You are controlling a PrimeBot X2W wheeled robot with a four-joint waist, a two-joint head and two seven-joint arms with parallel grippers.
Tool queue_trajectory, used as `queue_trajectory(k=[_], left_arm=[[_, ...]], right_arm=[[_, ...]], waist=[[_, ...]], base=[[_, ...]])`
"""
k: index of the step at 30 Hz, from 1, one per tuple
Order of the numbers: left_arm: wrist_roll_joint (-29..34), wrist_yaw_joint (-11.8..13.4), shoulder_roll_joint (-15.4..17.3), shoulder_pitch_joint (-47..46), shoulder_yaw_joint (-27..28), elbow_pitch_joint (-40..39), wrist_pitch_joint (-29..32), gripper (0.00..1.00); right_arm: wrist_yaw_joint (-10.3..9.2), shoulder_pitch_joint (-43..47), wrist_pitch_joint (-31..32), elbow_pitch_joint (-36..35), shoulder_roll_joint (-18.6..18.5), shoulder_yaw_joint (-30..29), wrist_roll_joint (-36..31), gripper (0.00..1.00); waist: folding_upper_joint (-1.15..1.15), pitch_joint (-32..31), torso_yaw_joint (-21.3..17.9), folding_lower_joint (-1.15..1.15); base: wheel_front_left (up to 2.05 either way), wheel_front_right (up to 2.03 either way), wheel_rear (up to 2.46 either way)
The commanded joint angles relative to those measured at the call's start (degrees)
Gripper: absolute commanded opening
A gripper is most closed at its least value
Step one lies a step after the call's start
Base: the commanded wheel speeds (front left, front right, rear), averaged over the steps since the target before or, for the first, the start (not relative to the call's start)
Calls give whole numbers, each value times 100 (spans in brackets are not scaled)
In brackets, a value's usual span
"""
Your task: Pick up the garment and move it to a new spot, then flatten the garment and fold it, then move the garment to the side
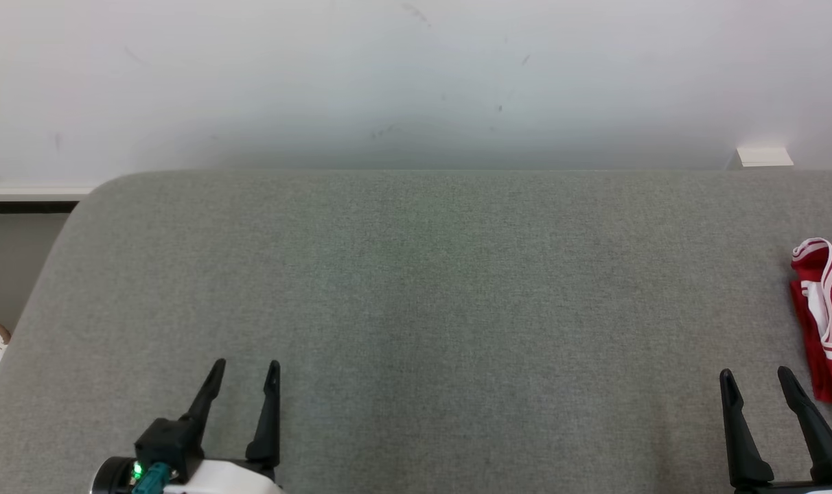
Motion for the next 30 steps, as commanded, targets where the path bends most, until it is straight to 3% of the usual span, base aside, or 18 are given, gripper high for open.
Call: queue_trajectory(k=[1, 3, 4, 30], left_arm=[[68, -6, 1, -30, 18, -9, -22, 100], [69, -12, -12, -25, 19, -15, -22, 100], [-2, -19, -22, 6, 4, 3, 3, 0], [-2281, -517, -286, 31, 554, 169, 558, 0]], right_arm=[[-16, -11, -28, 9, 9, -19, 7, 100], [-16, 3, -26, 10, 9, -31, 20, 100], [1, 2, 0, 16, 1, -6, 9, 0], [-1, -325, 76, 672, -117, 106, 2493, 0]], waist=[[0, 3, 7, 0], [0, 1, 16, 0], [0, 2, 15, 0], [0, -84, 21, 0]], base=[[0, 0, 0], [0, 0, 0], [0, 0, 0], [0, 0, 0]])
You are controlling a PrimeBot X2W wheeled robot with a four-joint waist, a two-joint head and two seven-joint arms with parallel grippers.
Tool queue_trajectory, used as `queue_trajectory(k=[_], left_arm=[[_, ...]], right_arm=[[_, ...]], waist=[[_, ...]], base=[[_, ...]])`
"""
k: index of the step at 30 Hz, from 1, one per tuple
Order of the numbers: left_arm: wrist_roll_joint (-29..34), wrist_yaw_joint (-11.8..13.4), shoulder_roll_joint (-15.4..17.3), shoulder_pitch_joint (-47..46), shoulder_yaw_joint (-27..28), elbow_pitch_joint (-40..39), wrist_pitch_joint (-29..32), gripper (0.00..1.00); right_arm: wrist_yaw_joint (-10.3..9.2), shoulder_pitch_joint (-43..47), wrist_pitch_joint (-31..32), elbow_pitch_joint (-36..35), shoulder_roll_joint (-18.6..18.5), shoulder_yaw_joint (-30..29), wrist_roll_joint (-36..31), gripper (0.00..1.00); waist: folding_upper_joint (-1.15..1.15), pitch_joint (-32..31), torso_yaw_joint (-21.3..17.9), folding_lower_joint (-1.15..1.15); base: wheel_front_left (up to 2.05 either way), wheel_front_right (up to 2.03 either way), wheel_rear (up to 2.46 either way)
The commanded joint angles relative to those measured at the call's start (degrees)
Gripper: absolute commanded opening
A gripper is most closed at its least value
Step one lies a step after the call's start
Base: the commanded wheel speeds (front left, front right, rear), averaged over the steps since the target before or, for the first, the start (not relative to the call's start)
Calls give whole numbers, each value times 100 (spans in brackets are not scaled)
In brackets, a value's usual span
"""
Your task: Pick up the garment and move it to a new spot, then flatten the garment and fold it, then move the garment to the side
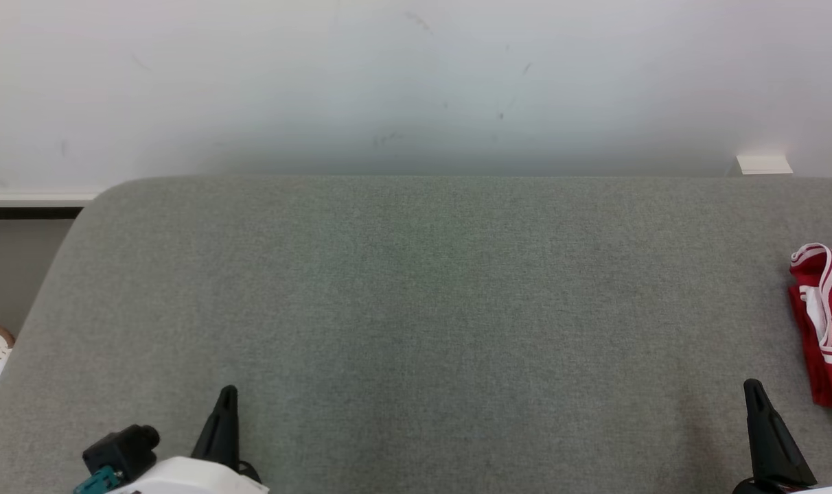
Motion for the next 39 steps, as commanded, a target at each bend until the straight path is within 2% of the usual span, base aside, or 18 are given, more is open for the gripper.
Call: queue_trajectory(k=[1, 19, 39], left_arm=[[-210, -46, 16, -103, 85, -52, 38, 0], [-1578, -354, -142, -124, 467, -27, 395, 0], [-2798, -639, -303, -139, 837, 3, 743, 0]], right_arm=[[-3, -146, 15, -16, -59, -5, 203, 0], [-5, -361, 95, 328, -107, 3, 1673, 0], [-7, -554, 196, 648, -124, -23, 2987, 0]], waist=[[0, -4, 0, 0], [0, -71, 5, 0], [0, -146, 10, 0]], base=[[0, 0, 0], [0, 0, 0], [0, 0, 0]])
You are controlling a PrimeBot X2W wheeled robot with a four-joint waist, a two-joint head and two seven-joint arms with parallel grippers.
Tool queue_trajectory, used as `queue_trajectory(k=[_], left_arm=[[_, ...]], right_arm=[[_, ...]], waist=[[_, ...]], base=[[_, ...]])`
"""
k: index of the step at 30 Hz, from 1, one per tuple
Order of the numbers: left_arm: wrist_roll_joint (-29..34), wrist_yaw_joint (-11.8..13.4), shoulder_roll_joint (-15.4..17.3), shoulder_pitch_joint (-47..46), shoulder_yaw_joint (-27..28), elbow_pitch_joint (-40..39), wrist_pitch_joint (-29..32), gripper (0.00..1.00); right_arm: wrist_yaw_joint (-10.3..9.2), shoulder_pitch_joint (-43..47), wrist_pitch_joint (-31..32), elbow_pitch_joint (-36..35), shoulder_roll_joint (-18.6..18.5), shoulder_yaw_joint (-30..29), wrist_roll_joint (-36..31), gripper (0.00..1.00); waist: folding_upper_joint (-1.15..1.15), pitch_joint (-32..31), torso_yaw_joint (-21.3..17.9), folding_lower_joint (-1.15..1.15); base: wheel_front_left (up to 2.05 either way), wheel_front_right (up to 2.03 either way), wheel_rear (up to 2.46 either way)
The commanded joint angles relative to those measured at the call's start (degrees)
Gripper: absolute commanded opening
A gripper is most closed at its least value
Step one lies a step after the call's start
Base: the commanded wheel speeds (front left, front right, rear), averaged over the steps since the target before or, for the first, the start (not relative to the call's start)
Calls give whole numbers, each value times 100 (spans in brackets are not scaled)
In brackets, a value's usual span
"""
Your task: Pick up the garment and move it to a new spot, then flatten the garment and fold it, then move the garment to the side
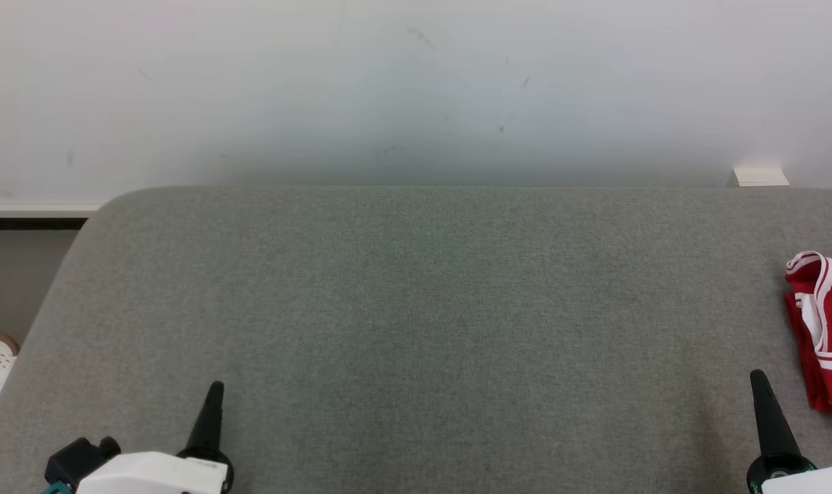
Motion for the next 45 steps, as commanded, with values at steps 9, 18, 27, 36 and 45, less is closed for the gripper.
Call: queue_trajectory(k=[9, 18, 27, 36, 45], left_arm=[[-584, -153, -57, -99, 207, -25, 164, 0], [-1019, -257, -125, -105, 346, -12, 299, 0], [-1412, -356, -185, -108, 476, 2, 419, 0], [-1791, -441, -237, -114, 605, 16, 536, 0], [-2100, -515, -289, -118, 706, 28, 638, 0]], right_arm=[[-8, -176, 48, 108, -67, -38, 619, 0], [-9, -258, 98, 225, -65, -57, 1083, 0], [-9, -312, 145, 337, -59, -78, 1513, 0], [-10, -375, 198, 443, -51, -102, 1919, 0], [-11, -427, 229, 527, -42, -123, 2245, 0]], waist=[[0, -35, 2, 0], [0, -69, 5, 0], [0, -103, 7, 0], [0, -136, 9, 0], [0, -167, 11, 0]], base=[[0, 0, 0], [0, 0, 0], [0, 0, 0], [0, 0, 0], [0, 0, 0]])
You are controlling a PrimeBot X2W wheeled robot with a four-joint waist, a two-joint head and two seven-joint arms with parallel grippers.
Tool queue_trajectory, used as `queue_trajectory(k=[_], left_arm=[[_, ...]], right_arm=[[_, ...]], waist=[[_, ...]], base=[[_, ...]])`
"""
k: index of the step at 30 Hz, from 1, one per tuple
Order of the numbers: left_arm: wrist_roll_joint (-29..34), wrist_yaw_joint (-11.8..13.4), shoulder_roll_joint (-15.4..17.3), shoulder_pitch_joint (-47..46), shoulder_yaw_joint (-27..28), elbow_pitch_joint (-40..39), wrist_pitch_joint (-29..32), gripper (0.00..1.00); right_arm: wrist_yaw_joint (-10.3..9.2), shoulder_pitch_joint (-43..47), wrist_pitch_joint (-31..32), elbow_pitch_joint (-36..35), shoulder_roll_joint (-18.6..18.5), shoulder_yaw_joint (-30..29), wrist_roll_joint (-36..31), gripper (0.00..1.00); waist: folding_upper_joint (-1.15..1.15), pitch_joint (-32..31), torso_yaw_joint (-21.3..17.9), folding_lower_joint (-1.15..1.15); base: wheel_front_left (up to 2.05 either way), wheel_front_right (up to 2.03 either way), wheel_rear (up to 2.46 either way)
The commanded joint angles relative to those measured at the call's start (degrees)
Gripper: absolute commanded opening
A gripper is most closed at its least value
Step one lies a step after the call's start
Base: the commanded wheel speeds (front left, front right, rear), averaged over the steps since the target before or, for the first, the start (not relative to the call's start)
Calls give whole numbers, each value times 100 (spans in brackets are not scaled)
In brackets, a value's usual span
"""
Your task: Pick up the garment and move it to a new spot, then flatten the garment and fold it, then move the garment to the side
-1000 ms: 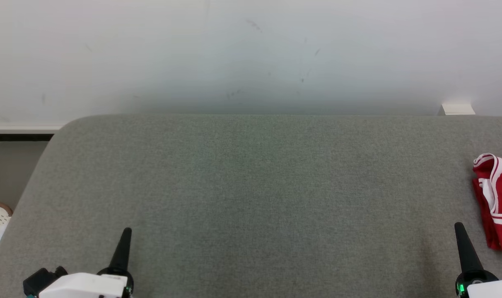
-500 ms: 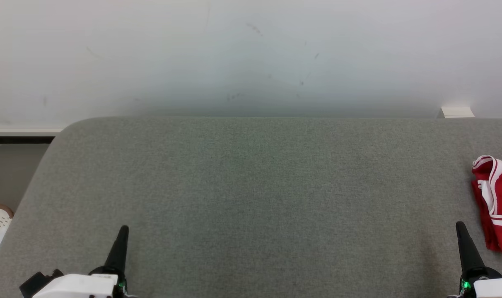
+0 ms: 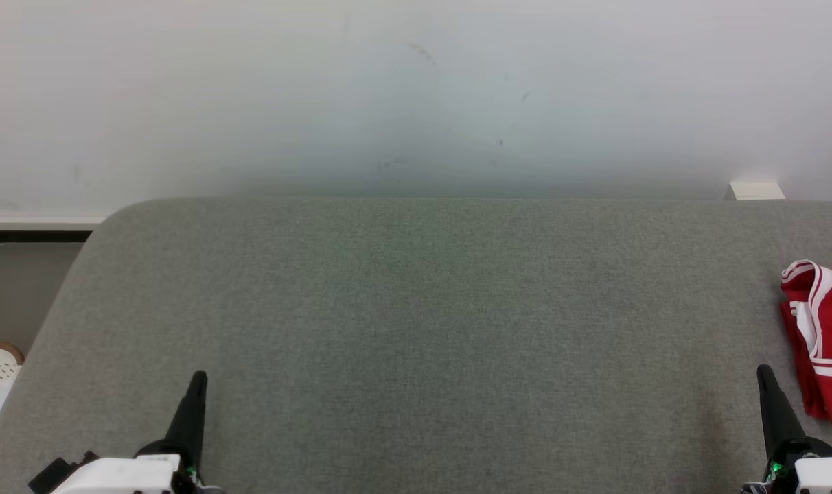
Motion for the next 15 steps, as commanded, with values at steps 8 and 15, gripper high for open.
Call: queue_trajectory(k=[8, 15], left_arm=[[-358, -102, -50, -59, 132, 2, 123, 0], [-587, -163, -87, -62, 214, 12, 199, 0]], right_arm=[[-11, -125, 49, 88, -29, -39, 375, 0], [-11, -158, 89, 160, -20, -59, 638, 0]], waist=[[0, -29, 2, 0], [0, -55, 4, 0]], base=[[0, 0, 0], [0, 0, 0]])
